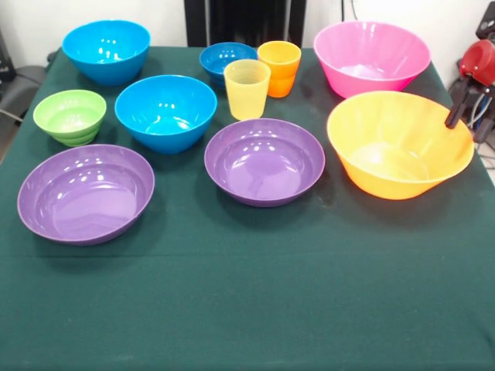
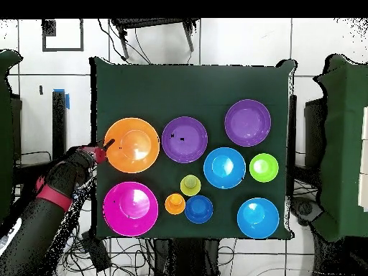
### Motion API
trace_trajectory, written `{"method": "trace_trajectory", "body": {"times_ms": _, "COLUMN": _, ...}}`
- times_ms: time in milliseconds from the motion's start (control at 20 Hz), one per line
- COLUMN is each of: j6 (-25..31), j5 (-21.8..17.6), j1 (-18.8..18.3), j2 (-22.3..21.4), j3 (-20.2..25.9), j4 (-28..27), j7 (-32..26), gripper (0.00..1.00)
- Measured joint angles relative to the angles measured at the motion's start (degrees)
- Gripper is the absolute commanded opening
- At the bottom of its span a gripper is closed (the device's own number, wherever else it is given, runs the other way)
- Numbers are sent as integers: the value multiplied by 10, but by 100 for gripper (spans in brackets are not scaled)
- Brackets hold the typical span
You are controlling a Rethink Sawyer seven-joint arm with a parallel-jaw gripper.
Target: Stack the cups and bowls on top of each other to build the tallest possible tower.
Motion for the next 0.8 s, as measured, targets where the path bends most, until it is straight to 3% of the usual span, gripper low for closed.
{"method": "trace_trajectory", "body": {"times_ms": 800, "j6": -4, "j5": 0, "j1": -49, "j2": -33, "j3": 59, "j4": 1, "j7": 0, "gripper": 100}}
